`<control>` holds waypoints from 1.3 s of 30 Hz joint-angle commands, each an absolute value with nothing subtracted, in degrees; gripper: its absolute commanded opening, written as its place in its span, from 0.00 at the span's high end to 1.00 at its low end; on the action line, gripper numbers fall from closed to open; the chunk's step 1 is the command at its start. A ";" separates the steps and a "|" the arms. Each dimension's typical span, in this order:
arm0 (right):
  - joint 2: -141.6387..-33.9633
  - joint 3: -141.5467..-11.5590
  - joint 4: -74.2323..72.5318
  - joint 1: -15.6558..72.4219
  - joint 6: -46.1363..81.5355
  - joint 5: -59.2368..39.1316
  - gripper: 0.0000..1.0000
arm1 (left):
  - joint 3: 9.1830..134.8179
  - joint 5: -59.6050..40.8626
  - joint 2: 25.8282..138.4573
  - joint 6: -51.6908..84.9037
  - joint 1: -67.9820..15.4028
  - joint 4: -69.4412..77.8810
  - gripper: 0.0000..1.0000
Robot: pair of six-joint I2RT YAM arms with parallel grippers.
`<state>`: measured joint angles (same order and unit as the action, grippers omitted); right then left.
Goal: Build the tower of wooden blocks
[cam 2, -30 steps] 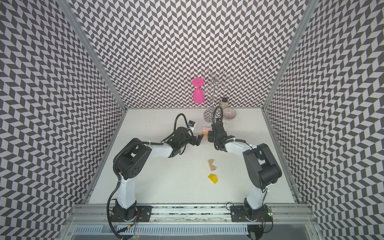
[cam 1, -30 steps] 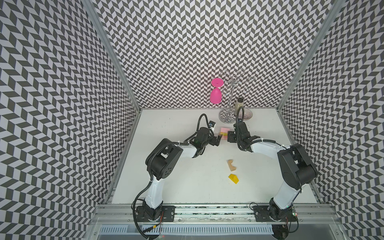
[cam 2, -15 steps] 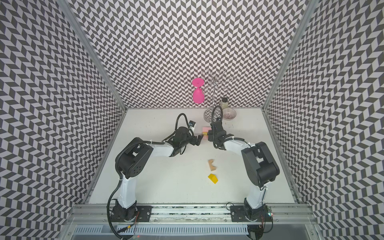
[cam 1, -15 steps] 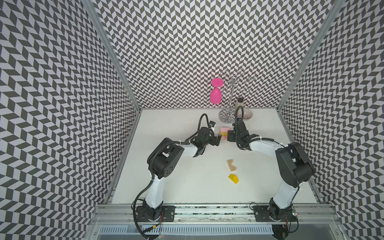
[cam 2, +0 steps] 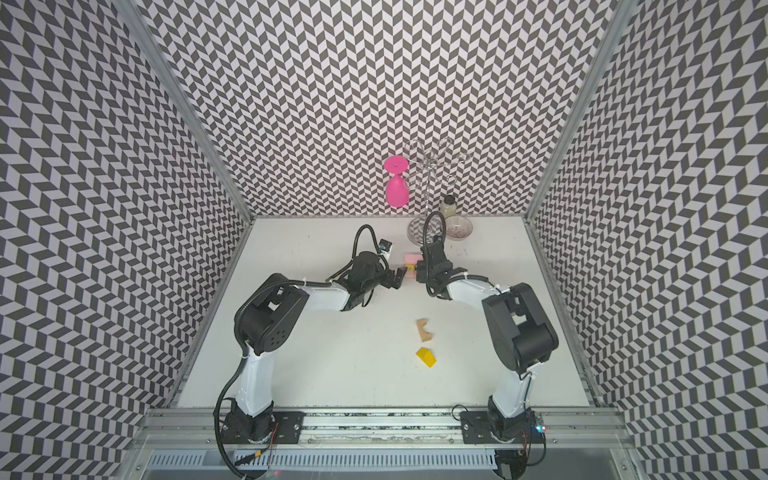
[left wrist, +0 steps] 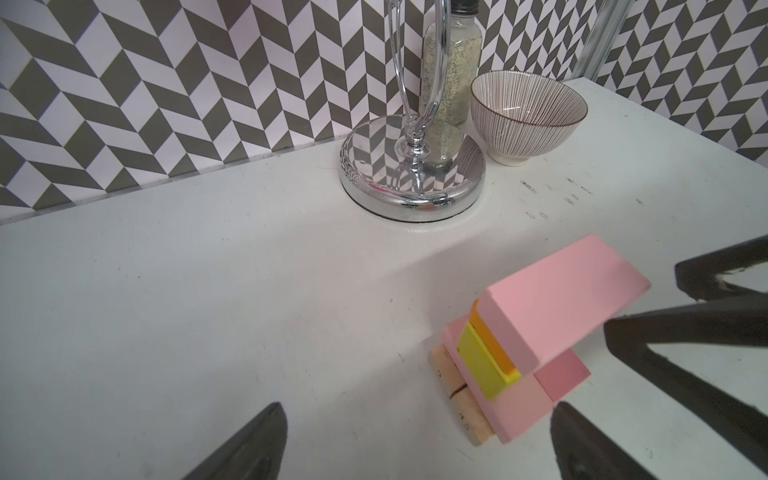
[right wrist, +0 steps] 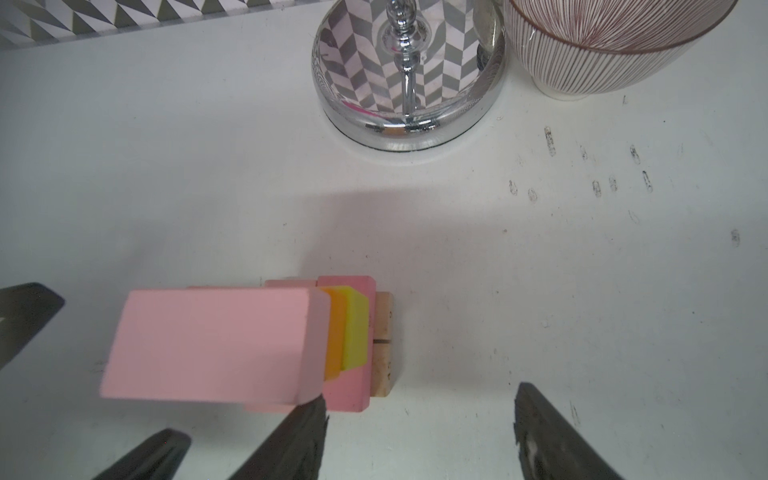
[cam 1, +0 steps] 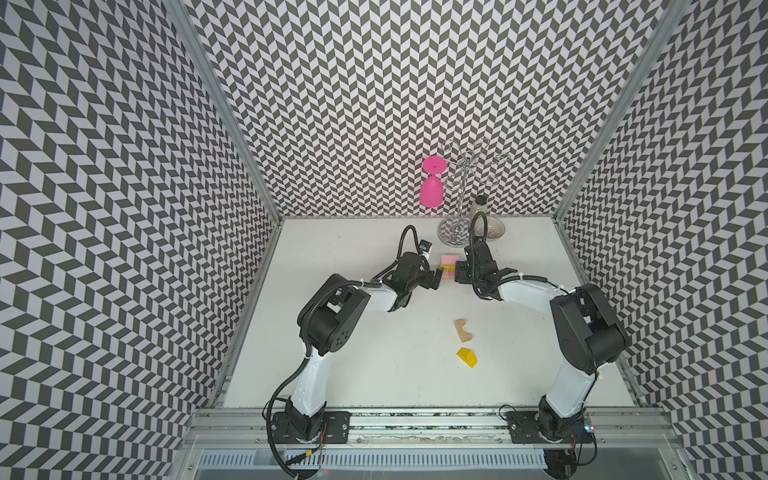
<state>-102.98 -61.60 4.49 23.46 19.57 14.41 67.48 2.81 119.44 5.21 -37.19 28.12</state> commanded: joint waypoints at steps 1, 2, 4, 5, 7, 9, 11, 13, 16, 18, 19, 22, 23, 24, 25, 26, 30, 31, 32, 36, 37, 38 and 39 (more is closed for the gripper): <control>-103.10 -62.93 3.05 23.02 20.21 14.95 0.29 | 69.08 3.87 120.15 5.10 -36.83 27.17 0.01; -103.01 -62.86 2.95 22.94 20.23 14.79 0.29 | 69.08 3.96 120.06 5.10 -36.87 27.20 0.01; -102.79 -62.67 2.73 22.78 20.22 14.44 0.29 | 69.17 3.96 120.06 5.10 -36.83 27.25 0.01; -102.74 -62.59 2.65 22.74 20.21 14.33 0.29 | 69.26 3.98 120.06 5.10 -36.76 27.16 0.01; -102.49 -62.41 2.44 22.66 20.21 14.07 0.29 | 69.30 4.03 120.06 5.10 -36.74 27.10 0.01; -102.24 -62.14 2.19 22.51 20.09 13.74 0.29 | 69.36 3.96 119.97 5.10 -36.74 27.15 0.01; -101.91 -61.81 1.83 22.31 20.21 13.37 0.29 | 69.48 4.04 119.99 5.01 -36.74 27.14 0.01; -101.78 -61.62 1.60 22.04 20.38 12.97 0.29 | 69.72 4.04 120.06 4.99 -36.74 27.00 0.01; -101.72 -61.61 1.56 21.97 20.29 12.74 0.29 | 69.82 4.00 120.06 4.97 -36.70 26.98 0.01; -101.62 -61.52 1.40 21.95 20.17 12.61 0.30 | 69.82 3.87 120.01 4.99 -36.74 26.98 0.01; -101.52 -61.44 1.28 21.93 20.20 12.52 0.30 | 69.87 3.87 120.05 4.97 -36.74 26.98 0.01; -101.04 -60.93 0.67 21.81 20.06 12.05 0.30 | 70.13 3.62 119.99 5.09 -36.65 26.96 0.01; -100.84 -60.67 0.30 21.79 20.02 11.83 0.30 | 70.14 3.64 119.97 5.10 -36.65 26.98 0.01; -100.57 -60.41 0.02 21.80 19.89 11.54 0.30 | 70.13 3.67 119.88 5.10 -36.65 26.97 0.01; -100.38 -60.22 -0.31 21.67 19.79 11.33 0.30 | 70.11 3.61 119.88 5.05 -36.65 26.98 0.01; -100.14 -59.91 -0.79 21.62 19.71 10.93 0.30 | 70.13 3.69 119.80 4.98 -36.65 26.98 0.01; -99.89 -59.59 -1.49 21.44 19.52 10.33 0.30 | 70.12 3.71 119.80 5.01 -36.56 26.91 0.01; -100.01 -59.67 -1.58 21.36 19.43 10.22 0.30 | 70.14 3.69 119.79 5.00 -36.56 26.98 0.01; -100.10 -59.76 -1.57 21.36 19.46 10.20 0.30 | 70.24 3.71 119.86 5.01 -36.56 26.98 0.01; -100.63 -60.37 -1.42 21.27 19.42 10.20 0.30 | 70.48 3.71 119.97 5.02 -36.47 26.89 0.01; -100.72 -60.45 -1.41 21.26 19.42 10.26 0.30 | 70.44 3.74 119.97 5.05 -36.46 26.89 0.01; -100.77 -60.53 -1.33 21.27 19.43 10.20 0.30 | 70.49 3.74 120.01 5.10 -36.47 26.80 0.01; -100.81 -60.55 -1.32 21.23 19.42 10.21 0.30 | 70.48 3.69 119.89 5.10 -36.47 26.78 0.01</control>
<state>-101.89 -60.03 1.19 21.56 19.57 10.59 68.60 3.40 119.48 5.21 -36.69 27.29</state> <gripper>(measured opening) 0.704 0.989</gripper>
